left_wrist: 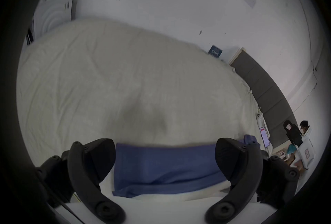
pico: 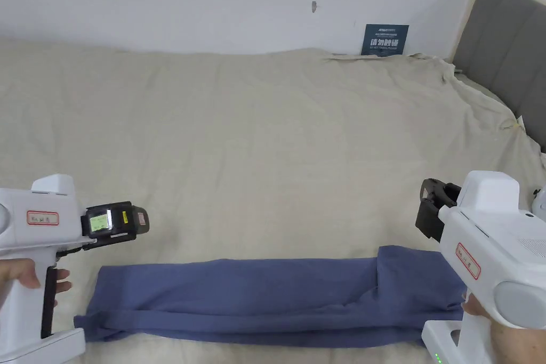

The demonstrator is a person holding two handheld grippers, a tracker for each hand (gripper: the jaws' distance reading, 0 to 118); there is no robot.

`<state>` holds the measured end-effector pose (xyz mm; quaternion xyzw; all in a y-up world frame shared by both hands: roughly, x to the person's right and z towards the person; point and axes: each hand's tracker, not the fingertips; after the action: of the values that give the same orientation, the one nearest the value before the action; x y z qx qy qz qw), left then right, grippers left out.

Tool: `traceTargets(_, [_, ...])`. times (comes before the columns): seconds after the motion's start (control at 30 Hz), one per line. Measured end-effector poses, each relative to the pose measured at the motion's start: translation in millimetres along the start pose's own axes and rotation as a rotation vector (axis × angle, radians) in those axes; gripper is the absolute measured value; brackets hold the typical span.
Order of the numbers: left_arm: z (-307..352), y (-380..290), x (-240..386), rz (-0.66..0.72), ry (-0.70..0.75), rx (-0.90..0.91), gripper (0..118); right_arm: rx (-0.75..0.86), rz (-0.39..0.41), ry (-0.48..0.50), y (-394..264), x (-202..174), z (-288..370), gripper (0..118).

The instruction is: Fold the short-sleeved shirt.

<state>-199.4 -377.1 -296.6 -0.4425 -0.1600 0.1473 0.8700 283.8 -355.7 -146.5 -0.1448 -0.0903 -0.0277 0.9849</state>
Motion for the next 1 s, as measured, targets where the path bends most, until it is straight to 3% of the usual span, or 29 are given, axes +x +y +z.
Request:
traceTargets(0.23, [-26.2, -18.7, -52.7, 0.122, -0.058, -0.203, 115, -0.047, -0.002, -0.018, -8.5, -0.3, -10.3, 0])
traceTargets(0.4, [-46.4, -33.5, -72.1, 0.208, -0.077, -0.239, 114, -0.072, 0.003, -0.027, -11.9, -1.8, -16.1, 0])
traceTargets(0.63, [-59.2, -38.3, -74.4, 0.22, -0.042, -0.232, 101, -0.091, 0.011, -0.036, -16.1, -3.4, -19.2, 0])
traceTargets(0.73, [-58.0, -41.4, -67.6, 0.212, -0.04, -0.21, 71, -0.102, 0.005, -0.037, -19.4, -3.1, -20.8, 0])
traceTargets(0.87, [-59.6, -53.7, -57.6, 0.199, -0.055, -0.204, 41, -0.112, 0.0, -0.036, -23.9, -4.1, -21.6, 0])
traceTargets(0.9, [-61.9, -56.1, -55.5, 0.197, -0.051, -0.205, 23, -0.116, -0.003, -0.035, -24.7, -4.0, -21.8, 0])
traceTargets(1.0, [-64.8, -59.8, -49.7, 0.161, 0.002, -0.216, 12, -0.122, -0.006, -0.034, -26.5, -3.9, -21.4, 0])
